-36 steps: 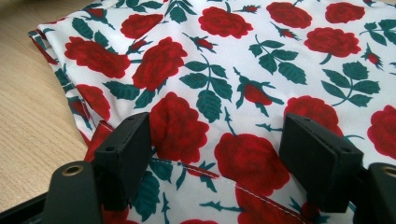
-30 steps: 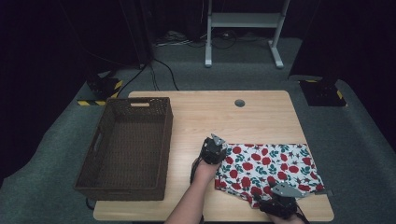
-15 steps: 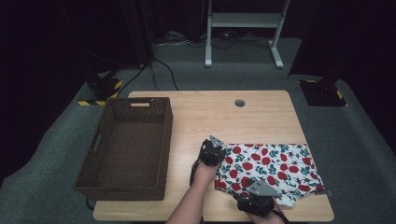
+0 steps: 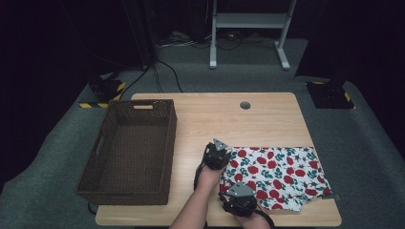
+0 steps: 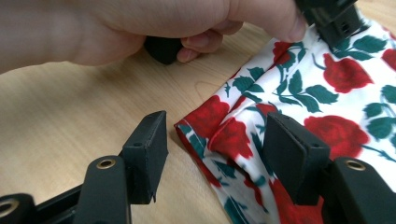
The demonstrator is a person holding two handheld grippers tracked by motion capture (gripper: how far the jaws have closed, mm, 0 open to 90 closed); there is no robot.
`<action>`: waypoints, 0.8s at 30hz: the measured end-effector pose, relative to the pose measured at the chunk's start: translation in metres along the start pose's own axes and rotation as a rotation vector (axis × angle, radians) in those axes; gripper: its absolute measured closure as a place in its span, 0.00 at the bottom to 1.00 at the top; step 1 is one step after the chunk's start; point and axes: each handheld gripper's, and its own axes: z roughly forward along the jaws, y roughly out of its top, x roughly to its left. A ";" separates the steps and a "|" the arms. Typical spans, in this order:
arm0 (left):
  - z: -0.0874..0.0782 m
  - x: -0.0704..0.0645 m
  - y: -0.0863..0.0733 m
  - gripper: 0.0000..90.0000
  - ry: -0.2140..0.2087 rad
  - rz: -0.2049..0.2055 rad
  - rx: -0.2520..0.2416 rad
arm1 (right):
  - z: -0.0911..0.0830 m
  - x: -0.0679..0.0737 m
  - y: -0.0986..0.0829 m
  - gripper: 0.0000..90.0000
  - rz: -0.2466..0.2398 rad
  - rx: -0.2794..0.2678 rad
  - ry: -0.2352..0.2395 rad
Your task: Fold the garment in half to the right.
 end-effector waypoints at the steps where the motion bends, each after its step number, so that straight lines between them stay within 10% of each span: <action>1: 0.000 0.000 0.000 0.86 -0.001 -0.002 -0.001 | 0.003 0.000 0.001 0.44 0.007 0.006 -0.003; 13: -0.001 -0.003 -0.001 0.85 0.019 0.024 -0.001 | 0.005 0.000 0.000 0.91 -0.006 -0.003 -0.074; 24: -0.012 -0.005 -0.005 0.86 0.059 -0.029 -0.113 | -0.017 0.000 0.003 0.94 -0.043 -0.111 -0.124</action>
